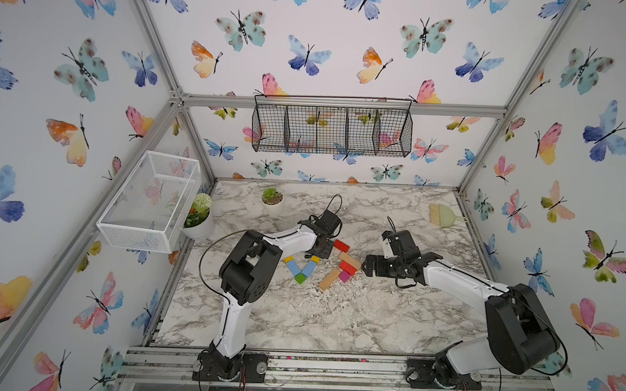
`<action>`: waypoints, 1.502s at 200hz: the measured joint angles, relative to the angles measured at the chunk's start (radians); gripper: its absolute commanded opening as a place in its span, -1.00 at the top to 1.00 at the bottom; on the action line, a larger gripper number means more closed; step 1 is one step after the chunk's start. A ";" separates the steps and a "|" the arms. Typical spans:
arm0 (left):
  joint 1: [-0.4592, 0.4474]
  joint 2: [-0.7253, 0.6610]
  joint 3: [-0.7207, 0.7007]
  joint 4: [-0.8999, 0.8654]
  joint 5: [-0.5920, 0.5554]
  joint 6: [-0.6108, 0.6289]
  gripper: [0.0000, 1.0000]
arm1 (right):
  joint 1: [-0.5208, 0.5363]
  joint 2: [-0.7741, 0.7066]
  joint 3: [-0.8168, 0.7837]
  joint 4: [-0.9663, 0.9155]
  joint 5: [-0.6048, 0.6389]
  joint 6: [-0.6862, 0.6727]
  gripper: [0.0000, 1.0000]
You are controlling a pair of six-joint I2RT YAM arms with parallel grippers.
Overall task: Assemble the letter v with building blocks
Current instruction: Assemble the building block at the center of the board.
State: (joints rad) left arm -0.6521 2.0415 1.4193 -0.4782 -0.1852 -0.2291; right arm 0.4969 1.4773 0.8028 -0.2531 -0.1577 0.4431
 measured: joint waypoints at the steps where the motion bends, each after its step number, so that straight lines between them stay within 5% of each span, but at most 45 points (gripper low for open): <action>1: 0.000 0.000 0.000 0.000 0.000 0.000 0.46 | 0.000 0.000 0.000 0.000 0.000 0.000 -0.98; 86: -0.003 0.000 -0.010 0.006 0.000 -0.001 0.43 | 0.000 0.006 0.000 0.001 -0.002 0.000 -0.98; 164: -0.003 0.000 -0.010 0.004 -0.005 -0.007 -0.11 | 0.000 0.011 0.000 0.001 -0.001 -0.007 -0.98; 227: -0.003 -0.011 -0.003 -0.005 -0.034 -0.016 -0.29 | 0.000 0.017 0.021 -0.020 0.034 -0.037 -0.98; 300: -0.003 -0.355 0.052 -0.034 -0.165 -0.021 -0.57 | 0.100 0.080 0.206 -0.077 0.174 -0.072 -0.98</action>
State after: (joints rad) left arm -0.6548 1.6863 1.4712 -0.5125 -0.3504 -0.2504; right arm 0.5964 1.5578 1.0092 -0.3305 0.0166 0.3714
